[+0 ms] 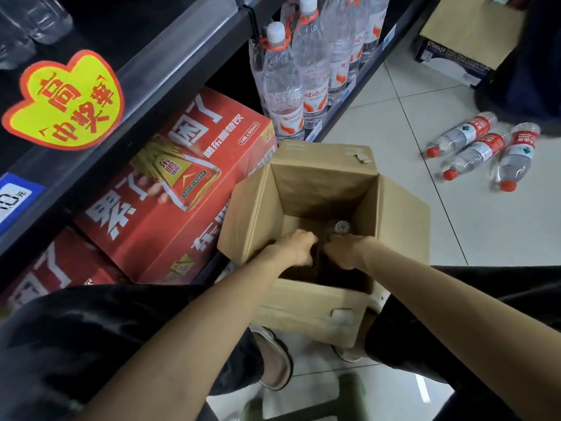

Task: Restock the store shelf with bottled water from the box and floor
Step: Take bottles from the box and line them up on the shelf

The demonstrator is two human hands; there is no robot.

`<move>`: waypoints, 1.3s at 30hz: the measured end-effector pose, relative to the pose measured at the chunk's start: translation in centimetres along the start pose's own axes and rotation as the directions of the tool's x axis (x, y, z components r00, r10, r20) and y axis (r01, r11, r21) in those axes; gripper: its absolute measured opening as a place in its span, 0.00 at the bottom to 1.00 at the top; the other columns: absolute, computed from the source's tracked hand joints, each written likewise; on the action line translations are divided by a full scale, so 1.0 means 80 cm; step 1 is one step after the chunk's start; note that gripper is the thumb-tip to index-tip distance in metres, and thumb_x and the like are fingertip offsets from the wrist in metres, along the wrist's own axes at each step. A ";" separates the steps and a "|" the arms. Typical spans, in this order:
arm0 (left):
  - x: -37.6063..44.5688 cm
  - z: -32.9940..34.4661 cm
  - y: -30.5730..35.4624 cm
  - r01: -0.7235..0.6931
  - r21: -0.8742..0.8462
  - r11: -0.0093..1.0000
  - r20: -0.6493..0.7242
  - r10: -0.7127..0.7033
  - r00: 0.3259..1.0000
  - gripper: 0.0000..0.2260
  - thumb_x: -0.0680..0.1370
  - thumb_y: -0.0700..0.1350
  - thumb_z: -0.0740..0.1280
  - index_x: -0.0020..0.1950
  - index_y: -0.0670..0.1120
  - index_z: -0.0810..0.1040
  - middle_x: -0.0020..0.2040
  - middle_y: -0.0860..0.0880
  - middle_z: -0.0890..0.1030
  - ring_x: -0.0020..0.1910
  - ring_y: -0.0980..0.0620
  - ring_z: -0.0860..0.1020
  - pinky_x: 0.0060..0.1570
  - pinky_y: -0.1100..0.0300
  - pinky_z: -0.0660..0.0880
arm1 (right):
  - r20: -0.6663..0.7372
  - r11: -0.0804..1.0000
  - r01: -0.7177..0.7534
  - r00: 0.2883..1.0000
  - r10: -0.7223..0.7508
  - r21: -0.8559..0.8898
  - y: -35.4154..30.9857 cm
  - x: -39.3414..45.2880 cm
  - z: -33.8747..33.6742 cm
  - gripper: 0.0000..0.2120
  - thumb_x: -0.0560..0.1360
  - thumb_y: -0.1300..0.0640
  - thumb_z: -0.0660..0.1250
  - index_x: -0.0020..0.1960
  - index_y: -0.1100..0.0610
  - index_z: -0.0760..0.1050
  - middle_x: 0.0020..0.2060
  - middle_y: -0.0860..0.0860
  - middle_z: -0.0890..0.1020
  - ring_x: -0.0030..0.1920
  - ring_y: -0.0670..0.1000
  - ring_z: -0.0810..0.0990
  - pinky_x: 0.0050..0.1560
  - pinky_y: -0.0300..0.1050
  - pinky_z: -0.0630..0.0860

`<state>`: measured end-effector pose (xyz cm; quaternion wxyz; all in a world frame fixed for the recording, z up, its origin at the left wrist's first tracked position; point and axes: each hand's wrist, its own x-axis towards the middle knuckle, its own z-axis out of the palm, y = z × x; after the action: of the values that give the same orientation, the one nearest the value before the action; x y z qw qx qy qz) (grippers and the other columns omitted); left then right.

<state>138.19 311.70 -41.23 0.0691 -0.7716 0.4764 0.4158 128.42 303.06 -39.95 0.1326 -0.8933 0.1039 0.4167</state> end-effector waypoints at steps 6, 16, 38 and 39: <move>-0.005 -0.004 -0.012 0.047 -0.057 0.997 -0.066 -0.050 0.997 0.10 0.74 0.41 0.71 0.53 0.42 0.76 0.59 0.41 0.74 0.58 0.40 0.75 0.50 0.53 0.71 | -0.083 0.999 -0.034 0.996 0.035 0.013 -0.002 0.003 0.000 0.17 0.82 0.64 0.56 0.69 0.62 0.68 0.68 0.62 0.69 0.67 0.61 0.72 0.66 0.51 0.71; -0.034 -0.008 -0.013 0.074 -0.045 0.996 -0.083 -0.077 0.994 0.12 0.71 0.38 0.73 0.51 0.43 0.75 0.60 0.42 0.74 0.59 0.39 0.75 0.53 0.51 0.73 | -0.187 0.998 -0.071 0.980 0.069 -0.001 -0.007 -0.006 -0.001 0.17 0.80 0.63 0.57 0.69 0.60 0.67 0.67 0.60 0.68 0.66 0.62 0.73 0.63 0.51 0.71; -0.183 -0.115 0.015 -0.121 0.005 0.993 -0.653 0.094 0.751 0.13 0.73 0.42 0.72 0.55 0.48 0.74 0.60 0.50 0.72 0.60 0.49 0.71 0.56 0.56 0.68 | -0.646 1.000 -0.012 0.763 0.002 -0.011 -0.026 -0.150 -0.089 0.17 0.78 0.58 0.63 0.65 0.58 0.65 0.61 0.59 0.70 0.53 0.61 0.80 0.55 0.53 0.75; -0.192 -0.122 0.017 -0.133 -0.002 0.991 -0.671 0.097 0.735 0.14 0.72 0.41 0.72 0.56 0.47 0.74 0.59 0.50 0.72 0.60 0.49 0.71 0.56 0.56 0.68 | -0.674 1.000 -0.003 0.738 -0.018 -0.030 -0.025 -0.160 -0.095 0.17 0.79 0.58 0.63 0.66 0.57 0.64 0.61 0.59 0.70 0.54 0.61 0.79 0.56 0.53 0.75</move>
<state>139.68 316.46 -23.67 -0.1514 -0.8399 0.5056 0.1263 126.39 303.45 -25.03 0.0746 -0.9858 0.1350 0.0663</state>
